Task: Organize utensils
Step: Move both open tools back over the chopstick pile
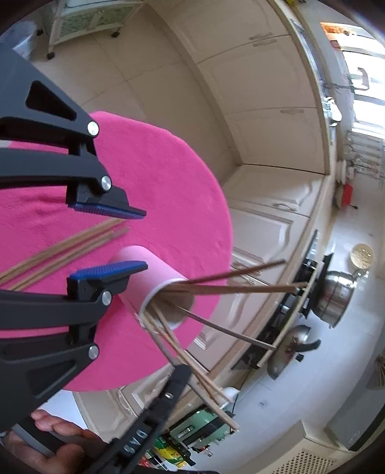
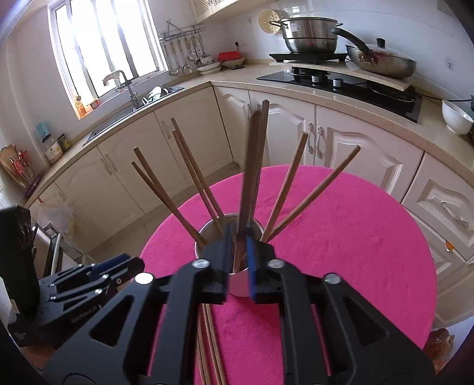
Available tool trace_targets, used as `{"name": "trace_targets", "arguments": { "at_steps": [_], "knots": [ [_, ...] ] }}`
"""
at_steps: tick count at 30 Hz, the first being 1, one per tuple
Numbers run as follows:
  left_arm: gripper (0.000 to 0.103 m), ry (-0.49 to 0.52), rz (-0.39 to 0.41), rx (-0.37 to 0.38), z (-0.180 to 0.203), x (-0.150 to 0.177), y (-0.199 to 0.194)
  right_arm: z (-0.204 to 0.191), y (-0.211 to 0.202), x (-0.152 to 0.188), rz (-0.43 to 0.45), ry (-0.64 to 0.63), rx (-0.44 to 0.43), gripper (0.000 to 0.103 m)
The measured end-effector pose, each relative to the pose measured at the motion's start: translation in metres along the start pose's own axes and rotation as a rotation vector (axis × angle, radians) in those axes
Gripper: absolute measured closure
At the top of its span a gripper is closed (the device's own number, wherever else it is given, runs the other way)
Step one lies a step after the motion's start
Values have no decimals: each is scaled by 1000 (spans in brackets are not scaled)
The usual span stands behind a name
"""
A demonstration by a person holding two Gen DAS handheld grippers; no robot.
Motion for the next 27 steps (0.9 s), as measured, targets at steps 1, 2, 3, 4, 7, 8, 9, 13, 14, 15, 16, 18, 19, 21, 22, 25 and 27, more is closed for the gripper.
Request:
{"name": "trace_targets", "arguments": {
  "at_steps": [1,2,3,4,7,8,9,13,14,15,16,18,19,21,22,25,27],
  "knots": [
    [74,-10,-13,-2,-3,3,0,0,-2,0,4,-2,8,68],
    [74,-27,-32,1,-6,8,1,1,-6,0,17,0,17,53],
    [74,-39,-44,6,-8,11,1,2,-9,-1,30,3,20,53],
    [74,-63,-66,14,-12,17,3,2,-12,-1,36,1,20,53],
    [74,-108,-123,18,-17,32,9,4,-20,1,46,-15,41,53],
    [74,-117,-140,20,-18,37,11,6,-22,3,46,-19,48,53],
    [74,-124,-158,22,-18,42,14,7,-24,5,44,-22,53,53],
    [74,-161,-257,15,-18,66,33,12,-26,20,17,-30,73,53],
    [74,-163,-278,8,-17,72,37,14,-24,28,-2,-31,79,53],
    [74,-160,-292,3,-15,76,40,16,-22,35,-19,-34,83,53],
    [74,-154,-308,-7,-13,81,45,17,-19,42,-38,-36,85,53],
    [74,-144,-337,-25,-11,92,51,22,-13,58,-83,-30,86,53],
    [74,-134,-354,-38,-10,96,56,24,-11,64,-101,-28,87,53],
    [74,-118,-380,-71,-10,103,62,28,-4,79,-144,-26,83,53],
    [74,-114,-388,-88,-10,106,65,29,-1,85,-164,-24,79,53],
    [74,-120,-412,-128,-13,113,71,29,5,99,-204,-27,65,53],
    [74,-133,-416,-144,-14,116,73,30,9,106,-224,-31,55,53]
  ]
}}
Point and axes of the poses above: each gripper's, at about its wrist camera, not at the fingertips, and y roughly the way its jaws point, z to its right, x to its underside, the point moved 7 cm from there along y, roughly the way its jaws point, and after that the axes turned 11 degrees about x, right-handed, at the moved point
